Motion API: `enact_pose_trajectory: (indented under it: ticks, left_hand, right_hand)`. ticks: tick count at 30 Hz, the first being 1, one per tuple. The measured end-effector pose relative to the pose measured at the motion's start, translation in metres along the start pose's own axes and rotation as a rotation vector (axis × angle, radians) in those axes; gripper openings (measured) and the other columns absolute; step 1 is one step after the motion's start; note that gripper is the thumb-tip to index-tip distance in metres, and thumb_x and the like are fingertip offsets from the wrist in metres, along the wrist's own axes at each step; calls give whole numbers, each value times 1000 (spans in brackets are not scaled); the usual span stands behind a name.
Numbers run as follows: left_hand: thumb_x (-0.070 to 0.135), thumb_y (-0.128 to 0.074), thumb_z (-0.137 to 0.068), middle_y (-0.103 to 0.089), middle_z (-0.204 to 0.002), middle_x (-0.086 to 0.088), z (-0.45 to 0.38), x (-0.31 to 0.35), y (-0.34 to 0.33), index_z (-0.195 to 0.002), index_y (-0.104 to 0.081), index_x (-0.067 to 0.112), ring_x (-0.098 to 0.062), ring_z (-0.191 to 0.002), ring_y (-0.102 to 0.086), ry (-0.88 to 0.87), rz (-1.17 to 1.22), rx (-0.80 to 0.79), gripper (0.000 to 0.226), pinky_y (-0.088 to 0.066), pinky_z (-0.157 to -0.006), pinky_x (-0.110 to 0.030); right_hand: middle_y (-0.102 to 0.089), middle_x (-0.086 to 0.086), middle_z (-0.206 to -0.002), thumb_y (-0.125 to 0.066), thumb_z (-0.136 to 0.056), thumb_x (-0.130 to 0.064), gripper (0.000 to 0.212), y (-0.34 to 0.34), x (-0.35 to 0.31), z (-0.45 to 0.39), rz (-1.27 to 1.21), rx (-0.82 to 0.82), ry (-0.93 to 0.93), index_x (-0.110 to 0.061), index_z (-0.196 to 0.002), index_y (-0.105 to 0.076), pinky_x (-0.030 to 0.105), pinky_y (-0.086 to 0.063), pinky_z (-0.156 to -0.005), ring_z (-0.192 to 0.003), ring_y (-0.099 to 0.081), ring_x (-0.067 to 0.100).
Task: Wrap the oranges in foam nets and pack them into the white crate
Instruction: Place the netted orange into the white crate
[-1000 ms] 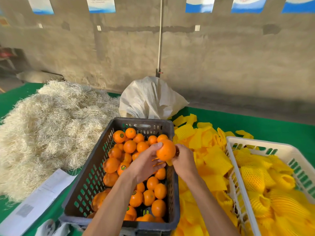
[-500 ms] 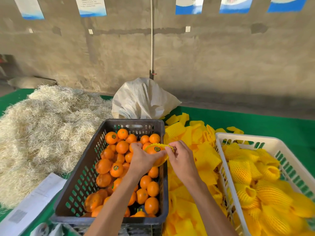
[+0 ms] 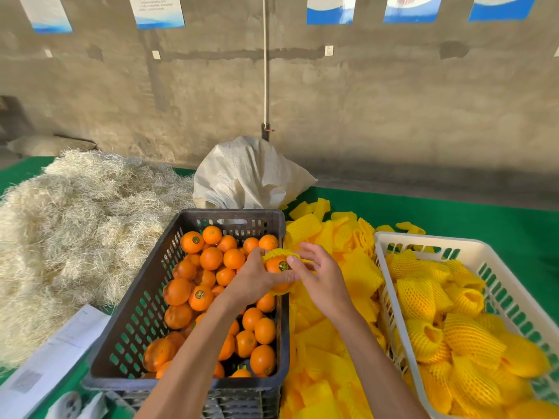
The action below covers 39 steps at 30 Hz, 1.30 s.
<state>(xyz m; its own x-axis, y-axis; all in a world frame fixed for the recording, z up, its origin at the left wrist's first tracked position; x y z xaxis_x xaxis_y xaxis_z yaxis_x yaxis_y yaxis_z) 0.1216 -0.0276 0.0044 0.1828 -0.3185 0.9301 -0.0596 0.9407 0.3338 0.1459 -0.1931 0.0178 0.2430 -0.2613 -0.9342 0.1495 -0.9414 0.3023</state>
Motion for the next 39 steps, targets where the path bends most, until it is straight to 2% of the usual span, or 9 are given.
enact_pose_trajectory:
  ticks: [5, 7, 11, 18, 21, 26, 32, 36, 39]
  left_hand:
    - [23, -84, -87, -73, -128, -9, 13, 9, -10, -136, -62, 12, -27, -120, -69, -39, 362, -273, 55, -59, -98, -39]
    - [22, -85, -86, -74, -125, -9, 16, 9, -8, -132, -65, 14, -30, -119, -70, -22, 376, -204, 51, -57, -102, -47]
    - [35, -86, -82, -67, -118, -2, 13, 3, -3, -121, -60, 31, -19, -104, -70, 40, 257, 61, 47, -65, -81, -39]
    - [34, -80, -87, -59, -110, 3, 5, 8, 0, -129, -48, 31, -16, -92, -69, -75, 167, 232, 53, -61, -58, -26]
    - [37, -80, -87, -65, -108, 6, 1, 10, 0, -133, -49, 35, -14, -89, -72, -160, 70, 312, 56, -62, -63, -27]
    - [22, -77, -93, -78, -98, 5, -8, 13, -23, -131, -58, 19, -15, -95, -76, -103, 423, 153, 43, -65, -76, -39]
    - [43, -89, -78, -59, -138, 2, -11, 29, -56, -152, -47, 22, -22, -125, -61, -111, 325, 142, 88, -66, -80, -44]
    - [45, -88, -78, -58, -136, 2, -22, 48, -99, -151, -49, 20, -18, -125, -59, -167, 257, 135, 87, -64, -85, -46]
    - [36, -89, -80, -60, -133, 4, -29, 65, -143, -148, -53, 19, -14, -124, -56, -165, 211, 54, 79, -59, -97, -42]
  right_hand:
    - [-73, 2, -114, -60, -100, -40, 36, 12, -2, -11, -5, 38, -23, -12, -119, -73, 39, -56, -94, -108, -66, 16]
    - [-71, 0, -116, -60, -101, -36, 35, 15, -4, -12, 68, 81, 13, -10, -121, -72, 26, -54, -92, -111, -65, 16]
    - [-66, -4, -103, -57, -103, -31, 23, 16, -27, -2, 277, 233, 257, -14, -111, -71, 16, -48, -75, -95, -62, 9]
    - [-64, 0, -112, -59, -103, -20, 18, 4, -41, 20, 456, 285, 577, -9, -115, -68, 16, -52, -81, -103, -60, 9]
    - [-63, -1, -114, -58, -103, -23, 20, 7, -34, 21, 451, 283, 510, -11, -117, -67, 16, -52, -79, -103, -62, 11]
    - [-61, -4, -133, -53, -103, -35, 41, 11, -1, 19, 367, 208, 123, -20, -141, -53, 16, -51, -87, -117, -58, 11]
    - [-61, -14, -77, -54, -104, -26, 30, 54, 2, 30, 370, 349, 110, -10, -126, -67, 8, -44, -55, -70, -61, -2]
    - [-66, -1, -131, -49, -105, -34, 40, 88, 13, 44, 435, 487, 97, -16, -140, -58, 16, -50, -85, -114, -63, 11]
    - [-55, 0, -146, -47, -105, -34, 43, 116, 22, 52, 433, 540, 80, -17, -144, -52, 16, -41, -96, -132, -52, 16]
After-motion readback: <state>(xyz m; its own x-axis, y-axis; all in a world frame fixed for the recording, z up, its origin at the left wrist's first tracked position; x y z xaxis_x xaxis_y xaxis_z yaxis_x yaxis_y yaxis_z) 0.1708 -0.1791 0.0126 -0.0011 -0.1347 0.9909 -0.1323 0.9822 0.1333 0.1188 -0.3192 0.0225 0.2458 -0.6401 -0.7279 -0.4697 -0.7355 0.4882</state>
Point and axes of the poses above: each hand's wrist, its own z-axis away from the middle knuckle, its own y-axis out of the back of the hand, x = y × z, the point moved 6 cm from there along -z, towards the middle knuckle
